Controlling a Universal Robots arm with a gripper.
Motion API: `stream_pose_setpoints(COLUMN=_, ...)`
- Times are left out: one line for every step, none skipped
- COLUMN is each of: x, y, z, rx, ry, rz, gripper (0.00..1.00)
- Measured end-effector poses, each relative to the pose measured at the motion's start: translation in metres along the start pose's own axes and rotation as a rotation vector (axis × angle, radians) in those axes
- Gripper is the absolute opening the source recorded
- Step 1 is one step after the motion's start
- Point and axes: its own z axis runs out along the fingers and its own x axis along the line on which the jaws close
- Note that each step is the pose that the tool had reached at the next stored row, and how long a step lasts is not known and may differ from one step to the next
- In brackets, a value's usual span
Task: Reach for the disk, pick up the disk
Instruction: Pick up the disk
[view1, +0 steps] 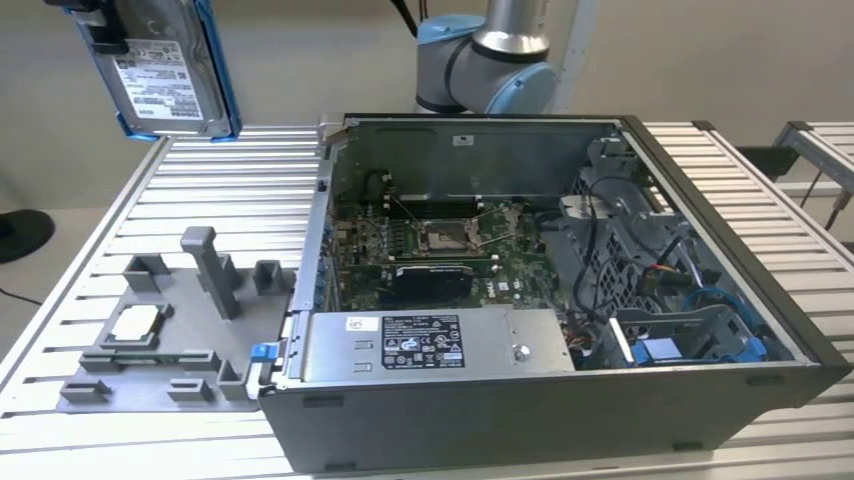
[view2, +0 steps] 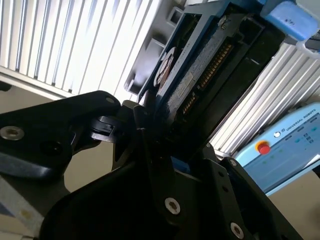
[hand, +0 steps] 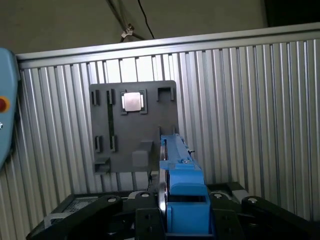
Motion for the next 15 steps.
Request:
stream_pose_setpoints(x=-0.0003, y=-0.0025, z=0.0000, rx=-0.0001, ry=0.0000, rz=0.000, gripper=0.00)
stream_pose_setpoints(x=-0.0006, y=-0.0048, z=0.0000, rx=0.0000, ry=0.0000, rz=0.000, gripper=0.00)
stream_pose_setpoints(x=-0.0008, y=-0.0072, z=0.0000, rx=0.0000, ry=0.0000, rz=0.000, gripper=0.00)
stream_pose_setpoints(x=-0.0011, y=-0.0098, z=0.0000, rx=0.0000, ry=0.0000, rz=0.000, gripper=0.00)
stream_pose_setpoints(x=-0.0014, y=-0.0122, z=0.0001, rx=0.0000, ry=0.0000, rz=0.000, gripper=0.00)
stream_pose_setpoints(x=-0.0017, y=-0.0147, z=0.0001, rx=0.0000, ry=0.0000, rz=0.000, gripper=0.00)
stream_pose_setpoints(x=-0.0020, y=-0.0170, z=0.0001, rx=0.0000, ry=0.0000, rz=0.000, gripper=0.00)
stream_pose_setpoints(x=-0.0023, y=-0.0195, z=0.0001, rx=0.0000, ry=0.0000, rz=0.000, gripper=0.00)
stream_pose_setpoints(x=-0.0026, y=-0.0220, z=0.0001, rx=-0.0001, ry=0.0001, rz=0.000, gripper=0.00)
stream_pose_setpoints(x=-0.0029, y=-0.0244, z=0.0001, rx=0.0000, ry=0.0000, rz=0.000, gripper=0.00)
stream_pose_setpoints(x=-0.0031, y=-0.0267, z=0.0002, rx=0.0000, ry=0.0000, rz=0.000, gripper=0.00)
stream_pose_setpoints(x=-0.0034, y=-0.0292, z=0.0002, rx=0.0000, ry=0.0000, rz=0.000, gripper=0.00)
stream_pose_setpoints(x=-0.0037, y=-0.0317, z=0.0002, rx=0.0000, ry=0.0000, rz=0.000, gripper=0.00)
stream_pose_setpoints(x=-0.0040, y=-0.0340, z=0.0003, rx=0.0001, ry=-0.0001, rz=0.000, gripper=0.00)
stream_pose_setpoints(x=-0.0043, y=-0.0365, z=0.0003, rx=0.0000, ry=0.0000, rz=0.000, gripper=0.00)
